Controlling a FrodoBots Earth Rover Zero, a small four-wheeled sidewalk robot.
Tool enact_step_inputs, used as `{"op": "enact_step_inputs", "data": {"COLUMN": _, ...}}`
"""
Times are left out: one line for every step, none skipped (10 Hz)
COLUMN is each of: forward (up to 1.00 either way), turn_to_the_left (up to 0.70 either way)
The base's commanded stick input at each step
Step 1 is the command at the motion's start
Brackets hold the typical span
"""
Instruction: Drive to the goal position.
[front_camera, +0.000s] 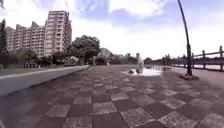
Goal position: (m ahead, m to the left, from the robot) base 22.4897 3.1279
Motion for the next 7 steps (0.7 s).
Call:
{"op": "enact_step_inputs", "data": {"forward": 1.00, "turn_to_the_left": 0.00}}
{"op": "enact_step_inputs", "data": {"forward": 1.00, "turn_to_the_left": 0.00}}
{"op": "enact_step_inputs", "data": {"forward": 1.00, "turn_to_the_left": 0.00}}
{"op": "enact_step_inputs", "data": {"forward": 1.00, "turn_to_the_left": 0.00}}
{"op": "enact_step_inputs", "data": {"forward": 1.00, "turn_to_the_left": 0.00}}
{"op": "enact_step_inputs", "data": {"forward": 1.00, "turn_to_the_left": 0.00}}
{"op": "enact_step_inputs", "data": {"forward": 1.00, "turn_to_the_left": 0.00}}
